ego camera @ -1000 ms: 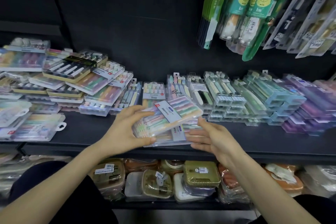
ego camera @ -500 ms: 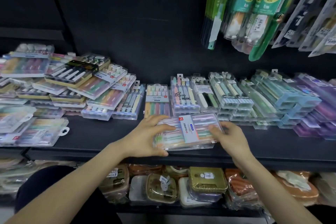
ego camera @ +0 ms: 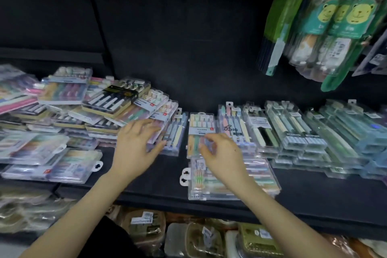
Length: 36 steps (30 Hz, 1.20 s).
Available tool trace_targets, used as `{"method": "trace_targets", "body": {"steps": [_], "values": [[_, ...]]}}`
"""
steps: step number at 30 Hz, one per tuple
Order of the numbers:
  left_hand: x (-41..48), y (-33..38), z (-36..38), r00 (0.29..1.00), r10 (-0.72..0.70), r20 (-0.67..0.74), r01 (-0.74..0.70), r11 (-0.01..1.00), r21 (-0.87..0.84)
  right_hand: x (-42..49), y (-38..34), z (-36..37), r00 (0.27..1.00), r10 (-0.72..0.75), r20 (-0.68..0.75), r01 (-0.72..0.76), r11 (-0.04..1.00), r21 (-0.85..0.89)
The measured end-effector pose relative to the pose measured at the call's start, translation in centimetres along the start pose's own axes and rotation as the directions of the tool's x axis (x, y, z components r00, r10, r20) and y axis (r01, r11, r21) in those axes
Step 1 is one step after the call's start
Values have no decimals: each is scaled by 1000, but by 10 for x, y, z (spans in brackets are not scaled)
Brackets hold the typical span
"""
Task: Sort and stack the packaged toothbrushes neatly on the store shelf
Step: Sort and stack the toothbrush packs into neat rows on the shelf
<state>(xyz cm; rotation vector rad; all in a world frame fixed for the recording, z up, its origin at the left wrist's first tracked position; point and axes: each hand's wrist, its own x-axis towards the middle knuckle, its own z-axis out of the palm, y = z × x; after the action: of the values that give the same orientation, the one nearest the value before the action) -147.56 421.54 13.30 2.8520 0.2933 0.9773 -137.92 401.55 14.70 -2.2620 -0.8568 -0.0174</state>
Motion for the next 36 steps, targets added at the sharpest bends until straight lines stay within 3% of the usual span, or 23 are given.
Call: {"method": "trace_targets", "body": {"steps": [5,9,13,16,19,27,34,36], "values": [[15,-40,-10,986,-146,-77,158,967,201,59,-40,49,956,181,229,-246,922,298],[36,-59,-14,966,-252,-60,259,931,258,93,-61,87,884,310,351,-461,707,537],[53,-77,-15,900,-435,20,411,864,290,110,-70,111,841,388,376,-538,540,647],[70,-92,-20,823,-549,145,459,794,399,113,-68,115,828,412,380,-556,520,648],[85,-105,-18,770,-573,281,394,773,497,116,-64,114,837,402,370,-542,524,657],[87,-114,-19,814,-536,222,364,771,523,107,-50,87,879,418,231,-463,629,624],[88,-110,-21,802,-547,239,414,798,439,85,-17,45,892,383,239,-435,589,681],[86,-103,-26,837,-518,177,416,812,409,78,-9,30,898,369,241,-425,582,693]]}}
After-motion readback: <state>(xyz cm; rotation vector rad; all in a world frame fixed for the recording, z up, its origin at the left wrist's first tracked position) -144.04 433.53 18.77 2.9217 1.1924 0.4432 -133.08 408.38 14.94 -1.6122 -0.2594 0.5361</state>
